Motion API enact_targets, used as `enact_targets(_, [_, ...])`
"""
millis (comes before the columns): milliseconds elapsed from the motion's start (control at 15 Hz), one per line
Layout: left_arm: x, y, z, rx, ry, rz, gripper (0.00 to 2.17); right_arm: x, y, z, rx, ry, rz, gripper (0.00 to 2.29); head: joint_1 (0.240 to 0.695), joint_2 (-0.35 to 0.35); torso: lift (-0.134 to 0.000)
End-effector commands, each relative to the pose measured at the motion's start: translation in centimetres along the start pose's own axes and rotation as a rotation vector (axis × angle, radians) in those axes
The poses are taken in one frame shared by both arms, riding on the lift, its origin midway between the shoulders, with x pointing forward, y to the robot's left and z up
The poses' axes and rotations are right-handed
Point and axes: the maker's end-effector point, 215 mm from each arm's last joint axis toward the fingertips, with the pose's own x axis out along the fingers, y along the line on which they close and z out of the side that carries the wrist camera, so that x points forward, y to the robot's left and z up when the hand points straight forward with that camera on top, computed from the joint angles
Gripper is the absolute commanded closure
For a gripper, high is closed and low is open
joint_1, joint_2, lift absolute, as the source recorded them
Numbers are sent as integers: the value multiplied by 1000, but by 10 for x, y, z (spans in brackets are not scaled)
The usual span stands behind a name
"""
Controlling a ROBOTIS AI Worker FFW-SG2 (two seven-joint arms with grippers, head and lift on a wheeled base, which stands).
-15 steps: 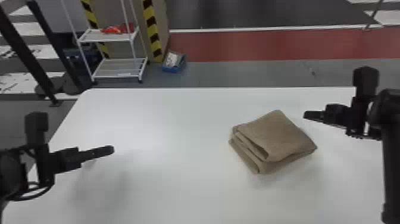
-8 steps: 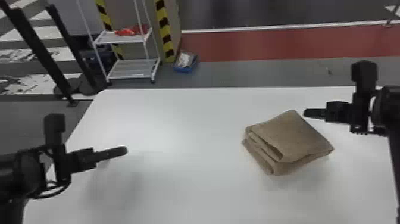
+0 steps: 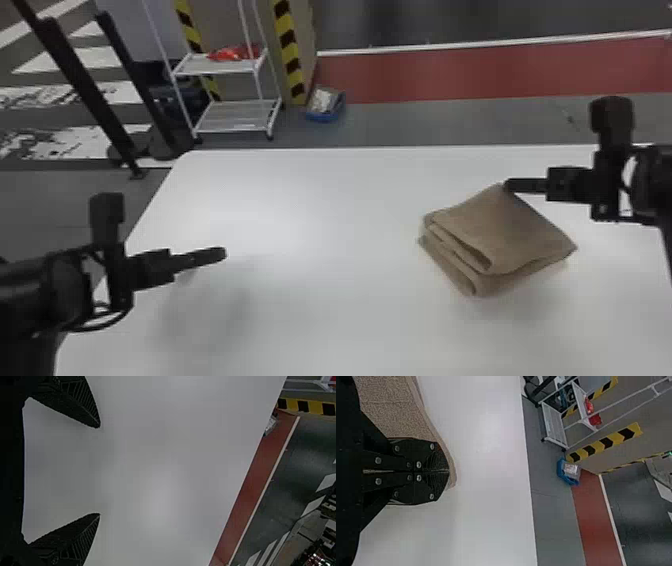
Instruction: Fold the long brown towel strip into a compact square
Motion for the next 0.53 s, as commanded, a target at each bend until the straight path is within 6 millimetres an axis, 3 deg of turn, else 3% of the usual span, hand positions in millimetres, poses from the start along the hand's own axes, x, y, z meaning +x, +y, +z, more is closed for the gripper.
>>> enact_targets(0, [-3, 2, 3, 3, -3, 2, 87, 8, 15, -11, -24, 24, 28, 2098, 695, 189, -125])
enact_targets(67, [-3, 3, 3, 3, -4, 4, 87, 12, 23, -15, -63, 30, 31, 2098, 695, 196, -125])
enact_targets(200, [-7, 8, 5, 2, -6, 8, 87, 4, 26, -1, -95, -19, 26, 2098, 695, 213, -125])
enact_targets(400, [-9, 14, 10, 8, -13, 12, 87, -23, 5, 19, -56, -96, -10, 2098, 695, 222, -125])
enact_targets(467, [-8, 13, 12, 12, -16, 10, 87, -26, -5, 12, -34, -83, -32, 2098, 695, 214, -125])
